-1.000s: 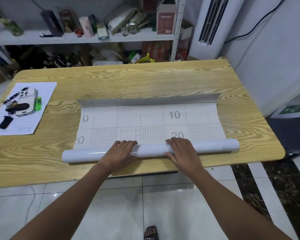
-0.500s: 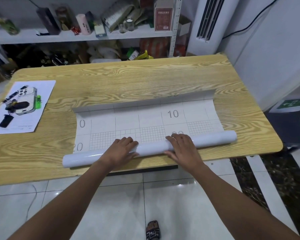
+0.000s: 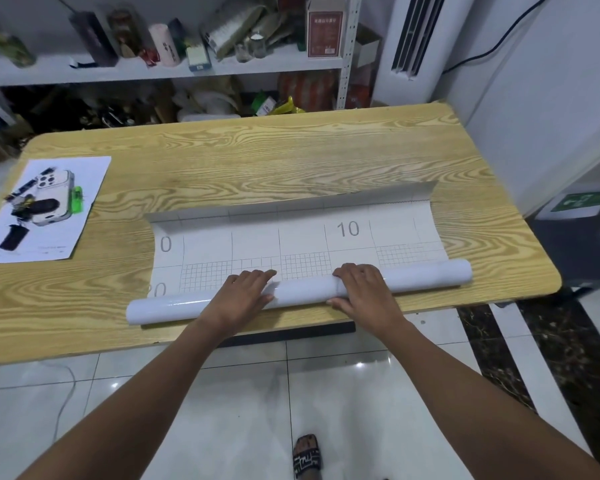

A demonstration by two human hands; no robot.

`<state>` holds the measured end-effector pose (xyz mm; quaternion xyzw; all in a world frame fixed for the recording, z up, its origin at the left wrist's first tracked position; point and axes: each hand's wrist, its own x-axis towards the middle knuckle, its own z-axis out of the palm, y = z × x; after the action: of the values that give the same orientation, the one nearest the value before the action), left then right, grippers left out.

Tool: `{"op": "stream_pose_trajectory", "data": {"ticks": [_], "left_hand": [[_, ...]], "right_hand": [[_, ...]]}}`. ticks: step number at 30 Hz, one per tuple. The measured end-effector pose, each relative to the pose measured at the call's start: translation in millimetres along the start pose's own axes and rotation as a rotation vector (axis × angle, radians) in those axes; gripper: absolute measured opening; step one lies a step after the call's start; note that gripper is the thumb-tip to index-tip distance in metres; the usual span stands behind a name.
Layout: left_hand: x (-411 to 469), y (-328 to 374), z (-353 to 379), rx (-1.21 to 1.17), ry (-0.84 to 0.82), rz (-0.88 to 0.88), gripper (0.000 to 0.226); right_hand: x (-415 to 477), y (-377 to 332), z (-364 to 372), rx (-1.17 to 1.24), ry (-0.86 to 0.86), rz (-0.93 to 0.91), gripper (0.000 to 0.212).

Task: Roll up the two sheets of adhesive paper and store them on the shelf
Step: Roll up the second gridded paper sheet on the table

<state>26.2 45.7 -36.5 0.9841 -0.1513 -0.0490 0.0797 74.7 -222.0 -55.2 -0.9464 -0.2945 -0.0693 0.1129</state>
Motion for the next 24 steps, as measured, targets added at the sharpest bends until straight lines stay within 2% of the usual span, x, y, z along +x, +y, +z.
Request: {"op": "stream_pose_trajectory", "data": {"ticks": [6,10,14,24], "left_hand": [[1.1,1.5,-3.9,0.06,0.124,0.025,0.046],[3.6,1.4,-3.5,0.098,0.12,0.062,0.07],[5.1,2.6,-1.7,0.121,0.142,0.073,0.079],[11.9,0.8,9.4,0.075,0.142,0.01,0.079]], "right_hand": [[2.1,-1.3,-0.2,-0.098,0.032,0.008,0.046],[3.7,-2.6,-2.3,-0.159,0.039,0.015,0.047],[9.1,-3.4,-2.9,-0.173,0.003,0.028,0.055],[19.0,-2.0,-2.1,-0.144,0.069,0.054,0.049]]}}
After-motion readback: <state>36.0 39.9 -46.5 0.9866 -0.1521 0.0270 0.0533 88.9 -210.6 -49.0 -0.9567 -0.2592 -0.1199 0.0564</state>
